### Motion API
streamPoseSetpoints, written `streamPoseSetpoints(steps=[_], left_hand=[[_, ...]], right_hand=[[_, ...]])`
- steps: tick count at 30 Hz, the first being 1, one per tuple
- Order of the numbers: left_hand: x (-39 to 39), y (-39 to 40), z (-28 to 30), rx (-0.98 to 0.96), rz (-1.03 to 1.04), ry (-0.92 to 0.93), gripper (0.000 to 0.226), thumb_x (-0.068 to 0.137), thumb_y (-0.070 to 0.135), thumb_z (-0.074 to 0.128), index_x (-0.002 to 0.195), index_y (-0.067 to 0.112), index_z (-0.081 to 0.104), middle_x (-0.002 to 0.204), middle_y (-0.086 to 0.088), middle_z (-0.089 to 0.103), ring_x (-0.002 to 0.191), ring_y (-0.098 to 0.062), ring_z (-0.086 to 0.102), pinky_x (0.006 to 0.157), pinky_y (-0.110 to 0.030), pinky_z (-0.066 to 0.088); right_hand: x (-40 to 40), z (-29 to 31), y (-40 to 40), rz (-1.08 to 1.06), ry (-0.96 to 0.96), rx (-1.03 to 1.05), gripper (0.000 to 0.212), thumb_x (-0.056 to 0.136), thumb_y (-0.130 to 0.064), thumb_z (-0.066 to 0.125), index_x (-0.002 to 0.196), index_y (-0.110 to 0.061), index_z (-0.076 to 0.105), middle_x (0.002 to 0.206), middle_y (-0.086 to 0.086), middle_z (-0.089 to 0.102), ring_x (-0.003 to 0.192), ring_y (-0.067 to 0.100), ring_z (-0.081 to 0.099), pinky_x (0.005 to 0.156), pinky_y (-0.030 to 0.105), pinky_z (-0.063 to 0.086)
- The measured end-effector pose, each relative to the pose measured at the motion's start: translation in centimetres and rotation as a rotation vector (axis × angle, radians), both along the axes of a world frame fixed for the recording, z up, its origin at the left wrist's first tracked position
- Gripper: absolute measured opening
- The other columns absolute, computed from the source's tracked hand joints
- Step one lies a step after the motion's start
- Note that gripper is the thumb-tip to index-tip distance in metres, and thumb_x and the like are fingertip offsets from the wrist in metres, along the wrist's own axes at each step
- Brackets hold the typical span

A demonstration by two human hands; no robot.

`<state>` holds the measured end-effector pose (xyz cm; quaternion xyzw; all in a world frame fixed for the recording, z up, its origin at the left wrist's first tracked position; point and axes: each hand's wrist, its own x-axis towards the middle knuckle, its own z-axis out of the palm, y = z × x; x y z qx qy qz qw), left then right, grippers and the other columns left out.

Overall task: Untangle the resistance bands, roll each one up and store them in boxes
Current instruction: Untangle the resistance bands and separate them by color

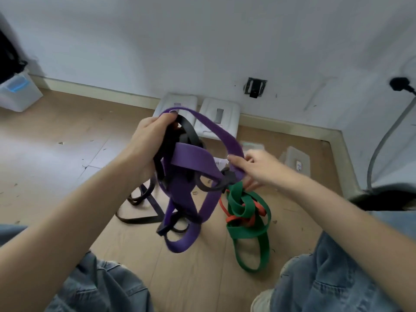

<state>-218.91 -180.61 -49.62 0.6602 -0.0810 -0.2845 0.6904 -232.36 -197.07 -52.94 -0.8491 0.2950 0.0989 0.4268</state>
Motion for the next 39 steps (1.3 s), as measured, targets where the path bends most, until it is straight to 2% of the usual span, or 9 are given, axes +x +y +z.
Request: streamPoseSetpoints(steps=[6,10,13,19,25,29,33,35,39], left_hand=[[-0.9,-0.8,-1.2,0.093,0.041,0.092,0.023,0.095,0.029,0.048,0.078,0.015,0.057,0.071,-0.001,0.063,0.061,-0.014,0.06,0.05,-0.019,0.047],[-0.6,-0.9,-0.9,0.044,0.135,0.223,0.019,0.098,0.024,0.044,0.089,0.013,0.058,0.069,-0.001,0.063,0.055,-0.012,0.062,0.042,-0.017,0.048],[-0.2,-1.2,-0.7,-0.008,0.173,0.316,0.016,0.099,0.022,0.042,0.094,0.011,0.053,0.075,-0.001,0.058,0.065,-0.015,0.06,0.056,-0.026,0.052],[-1.1,-1.3,-0.5,-0.04,0.004,0.392,0.013,0.097,0.016,0.047,0.092,0.008,0.056,0.077,-0.006,0.061,0.069,-0.016,0.061,0.063,-0.03,0.053],[-1.9,0.5,-3.8,0.275,-0.495,-0.064,0.087,0.059,0.043,0.076,0.134,0.023,0.037,0.116,0.0,0.063,0.103,-0.013,0.064,0.088,-0.033,0.052],[-1.8,0.5,-4.7,0.243,-0.545,0.115,0.054,0.067,0.045,0.066,0.114,0.018,0.06,0.104,-0.001,0.072,0.096,-0.013,0.067,0.084,-0.029,0.05],[-0.5,0.7,-2.7,0.134,-0.482,0.212,0.04,0.065,0.033,0.071,0.098,0.012,0.068,0.093,-0.007,0.074,0.079,-0.018,0.072,0.06,-0.023,0.056],[0.0,1.0,-1.8,0.105,-0.405,0.287,0.031,0.072,0.033,0.067,0.096,0.014,0.067,0.082,-0.003,0.073,0.067,-0.015,0.069,0.055,-0.022,0.054],[0.2,1.3,-0.4,0.017,-0.332,0.344,0.019,0.088,0.031,0.05,0.083,0.017,0.061,0.064,0.001,0.065,0.055,-0.014,0.061,0.058,-0.023,0.048]], right_hand=[[0.6,1.0,0.5,-0.256,-0.291,0.714,0.054,0.086,-0.043,0.057,0.129,-0.016,0.039,0.12,0.011,0.06,0.1,0.025,0.067,0.076,0.032,0.057],[1.1,1.7,1.4,-0.138,-0.355,0.15,0.092,0.066,-0.067,0.055,0.142,-0.023,0.028,0.141,-0.003,0.036,0.131,0.016,0.037,0.1,0.03,0.031],[0.5,0.6,3.7,-0.101,-0.524,-0.248,0.063,0.068,-0.069,0.063,0.109,-0.023,0.05,0.119,-0.005,0.038,0.115,0.011,0.039,0.095,0.021,0.033],[0.5,-0.3,5.3,0.021,-0.376,-0.16,0.044,0.07,-0.036,0.079,0.092,-0.011,0.05,0.09,0.0,0.056,0.08,0.016,0.054,0.067,0.03,0.045],[1.1,2.7,1.7,-0.468,-0.391,0.748,0.014,0.089,0.006,0.05,0.096,-0.002,0.059,0.079,0.01,0.062,0.065,0.016,0.06,0.052,0.021,0.052],[0.2,4.8,-0.5,-0.435,-0.459,0.99,0.022,0.09,0.001,0.046,0.074,-0.006,0.059,0.051,0.002,0.059,0.044,0.009,0.057,0.047,0.018,0.05],[-0.3,4.5,-2.6,-0.341,-0.322,0.263,0.009,0.085,-0.013,0.065,0.092,-0.01,0.062,0.072,-0.001,0.066,0.069,0.012,0.06,0.063,0.027,0.05],[-0.5,3.6,-2.7,-0.114,-0.119,-0.058,0.041,0.078,-0.027,0.074,0.111,-0.012,0.055,0.101,-0.002,0.061,0.093,0.014,0.058,0.079,0.03,0.047],[-0.5,2.0,0.1,0.082,-0.125,-0.067,0.051,0.079,-0.042,0.069,0.121,-0.018,0.051,0.115,-0.005,0.055,0.101,0.012,0.058,0.081,0.027,0.05]])
